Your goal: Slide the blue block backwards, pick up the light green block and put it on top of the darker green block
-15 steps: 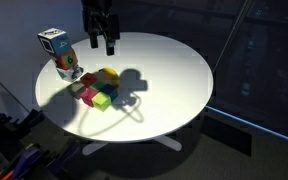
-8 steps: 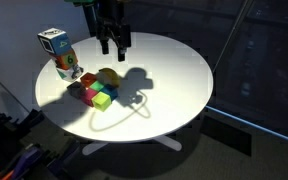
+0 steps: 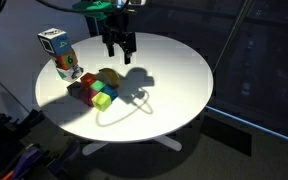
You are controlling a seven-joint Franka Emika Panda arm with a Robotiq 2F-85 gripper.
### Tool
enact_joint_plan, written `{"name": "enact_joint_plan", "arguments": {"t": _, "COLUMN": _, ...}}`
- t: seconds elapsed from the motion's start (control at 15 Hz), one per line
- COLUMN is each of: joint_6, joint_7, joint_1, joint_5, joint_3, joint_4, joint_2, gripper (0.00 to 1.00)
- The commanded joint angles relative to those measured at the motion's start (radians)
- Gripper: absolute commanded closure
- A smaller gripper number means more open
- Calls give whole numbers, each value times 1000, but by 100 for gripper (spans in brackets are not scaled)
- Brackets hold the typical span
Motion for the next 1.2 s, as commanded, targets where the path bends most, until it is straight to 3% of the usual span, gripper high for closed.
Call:
{"name": "enact_joint_plan", "arguments": {"t": 0.0, "joint_6": 16, "joint_7": -69, "joint_1": -22, "joint_5": 70, "joint_3": 20, "joint_4": 18, "joint_2": 19, "gripper": 0}}
{"name": "enact_joint_plan", "arguments": {"t": 1.13, "joint_6": 21, "joint_7": -56, "joint_1": -6, "joint_5": 66, "joint_3": 7, "joint_4": 8, "joint_2": 50, "gripper": 0}}
